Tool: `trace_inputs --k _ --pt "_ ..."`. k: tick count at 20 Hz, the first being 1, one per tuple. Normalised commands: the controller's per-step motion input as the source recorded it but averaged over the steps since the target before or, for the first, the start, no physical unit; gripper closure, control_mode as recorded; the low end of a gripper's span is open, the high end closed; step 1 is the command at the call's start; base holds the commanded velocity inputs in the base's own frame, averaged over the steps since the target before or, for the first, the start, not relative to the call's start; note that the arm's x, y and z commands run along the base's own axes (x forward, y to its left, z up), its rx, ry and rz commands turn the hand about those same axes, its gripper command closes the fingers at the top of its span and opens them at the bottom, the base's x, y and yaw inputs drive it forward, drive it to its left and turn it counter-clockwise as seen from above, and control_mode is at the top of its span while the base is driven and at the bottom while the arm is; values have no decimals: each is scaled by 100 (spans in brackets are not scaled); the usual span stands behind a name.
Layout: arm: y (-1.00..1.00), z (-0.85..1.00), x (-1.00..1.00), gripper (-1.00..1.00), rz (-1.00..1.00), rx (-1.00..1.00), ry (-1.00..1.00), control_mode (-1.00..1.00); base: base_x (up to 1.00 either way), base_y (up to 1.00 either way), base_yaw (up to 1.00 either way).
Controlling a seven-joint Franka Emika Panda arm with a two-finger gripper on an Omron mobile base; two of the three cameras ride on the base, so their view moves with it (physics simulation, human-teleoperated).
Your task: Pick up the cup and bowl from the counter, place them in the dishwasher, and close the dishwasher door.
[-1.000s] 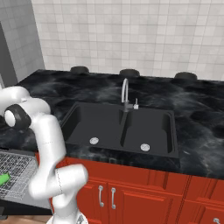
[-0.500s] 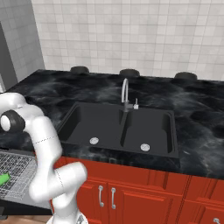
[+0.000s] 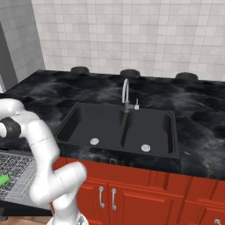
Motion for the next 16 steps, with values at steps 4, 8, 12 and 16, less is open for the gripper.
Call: trace_inputs --k 4,8,12,16 --pt "31 -35 42 -100 11 0 0 -100 0 0 0" --pt "32 -25 40 -100 13 0 0 -100 0 0 0" --pt "35 -21 37 -100 12 -1 0 -100 0 0 0" --pt "39 -22 37 100 11 -3 0 -100 0 0 0"
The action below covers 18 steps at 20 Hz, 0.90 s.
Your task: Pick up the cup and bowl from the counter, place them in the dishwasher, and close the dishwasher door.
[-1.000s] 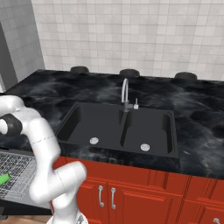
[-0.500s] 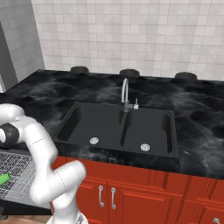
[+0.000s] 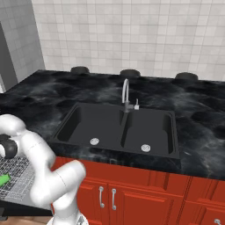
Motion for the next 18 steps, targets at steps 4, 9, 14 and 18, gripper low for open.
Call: trace_inputs --k 4,9,14,18 --pt "32 -29 33 100 9 -5 0 -100 0 0 0" --pt "-1 -12 -17 100 4 -15 -4 -100 0 0 0" --pt "-26 2 -67 100 1 -10 -13 -100 0 0 0" --pt "-34 20 -82 100 1 -2 -18 -100 0 0 0"
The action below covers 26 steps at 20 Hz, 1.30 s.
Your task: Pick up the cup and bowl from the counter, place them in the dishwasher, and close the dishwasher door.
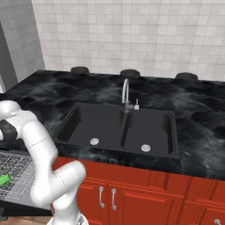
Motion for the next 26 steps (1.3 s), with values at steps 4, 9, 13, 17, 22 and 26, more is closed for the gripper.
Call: trace_inputs --k 4,9,13,17,22,26 --pt "-43 18 -82 100 1 0 -18 -100 0 0 0" --pt "-40 30 -66 100 0 0 -17 -100 0 0 0" --pt "-35 69 -47 100 0 3 -16 -100 0 0 0" --pt "-30 83 -37 100 0 13 -10 -100 0 0 0" --pt "-20 59 -29 100 0 13 -2 -100 0 0 0" --pt "-4 7 -17 100 0 3 0 -100 0 0 0"
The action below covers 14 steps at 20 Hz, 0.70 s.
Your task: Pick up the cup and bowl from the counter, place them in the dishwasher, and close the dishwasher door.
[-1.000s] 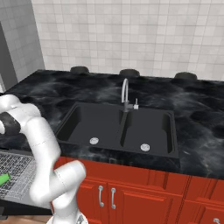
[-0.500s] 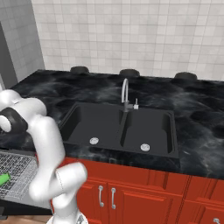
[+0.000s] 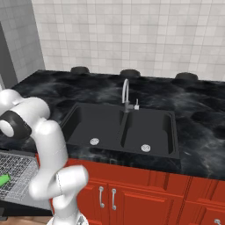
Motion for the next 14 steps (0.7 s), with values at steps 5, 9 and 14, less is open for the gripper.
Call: trace_inputs --k 5,9,14 --pt "0 0 -6 100 0 0 3 -100 0 0 0" --pt "0 0 -29 100 0 2 2 -100 0 0 0" --pt "6 -21 -54 100 0 4 0 -100 0 0 0"
